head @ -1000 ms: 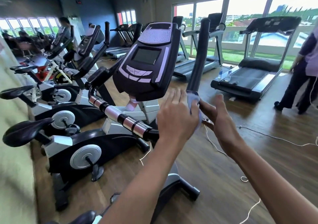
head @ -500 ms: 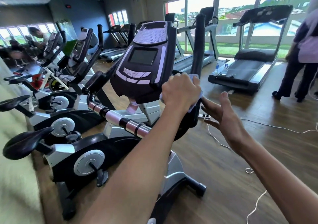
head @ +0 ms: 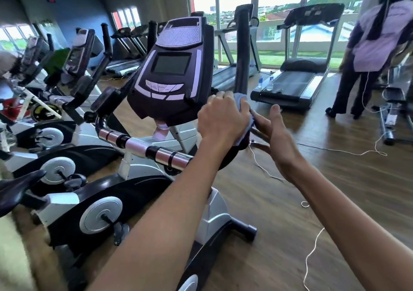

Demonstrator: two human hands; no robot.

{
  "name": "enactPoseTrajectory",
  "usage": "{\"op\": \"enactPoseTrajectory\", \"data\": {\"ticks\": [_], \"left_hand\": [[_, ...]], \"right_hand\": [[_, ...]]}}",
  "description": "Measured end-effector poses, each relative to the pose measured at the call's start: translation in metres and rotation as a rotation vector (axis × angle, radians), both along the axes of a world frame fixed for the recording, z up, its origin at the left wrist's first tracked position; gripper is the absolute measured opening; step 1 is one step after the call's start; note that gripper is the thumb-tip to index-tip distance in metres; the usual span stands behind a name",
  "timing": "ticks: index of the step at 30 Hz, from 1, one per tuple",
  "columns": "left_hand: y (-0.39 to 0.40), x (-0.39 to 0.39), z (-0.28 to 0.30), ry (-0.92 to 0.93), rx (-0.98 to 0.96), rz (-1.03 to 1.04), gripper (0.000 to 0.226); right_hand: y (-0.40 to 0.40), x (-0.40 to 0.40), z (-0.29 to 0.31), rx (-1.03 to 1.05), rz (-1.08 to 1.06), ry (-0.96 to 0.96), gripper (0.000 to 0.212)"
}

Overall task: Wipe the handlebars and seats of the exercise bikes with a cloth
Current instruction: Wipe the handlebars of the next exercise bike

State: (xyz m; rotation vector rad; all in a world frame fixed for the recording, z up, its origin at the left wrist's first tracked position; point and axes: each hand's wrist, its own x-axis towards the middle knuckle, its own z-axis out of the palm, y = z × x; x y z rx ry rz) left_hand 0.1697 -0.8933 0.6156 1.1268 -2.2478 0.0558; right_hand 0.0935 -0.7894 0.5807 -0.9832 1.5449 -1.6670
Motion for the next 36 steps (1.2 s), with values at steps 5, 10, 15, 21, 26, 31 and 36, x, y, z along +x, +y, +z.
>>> {"op": "enactPoseTrajectory", "data": {"ticks": [5,10,15,21,26,31,36], "left_hand": [[-0.003,-0.007,-0.005,0.172,-0.096,0.018,0.043],[0.017,0.007,-0.035,0.431,-0.253,-0.004,0.030],[0.012,0.002,-0.025,0.375,-0.247,-0.021,0.032],[-0.014,-0.044,0.017,0.349,-0.271,-0.004,0.041],[0.038,-0.124,0.006,0.537,-0.374,-0.273,0.034],[0.072,-0.215,-0.063,0.477,0.215,-0.257,0.035],[0.073,-0.287,-0.116,0.340,0.649,-0.377,0.058]], "right_hand": [[0.009,-0.001,-0.008,0.040,-0.016,-0.003,0.069],[0.010,-0.003,-0.016,0.040,-0.025,-0.024,0.071],[-0.002,0.000,-0.012,-0.003,-0.017,-0.006,0.064],[-0.007,-0.041,0.000,0.027,0.032,0.020,0.063],[0.014,-0.124,-0.004,-0.154,-0.048,-0.264,0.064],[0.039,-0.207,-0.039,-0.099,-0.026,-0.460,0.071],[0.042,-0.275,-0.092,0.075,-0.095,-0.591,0.061]]}}
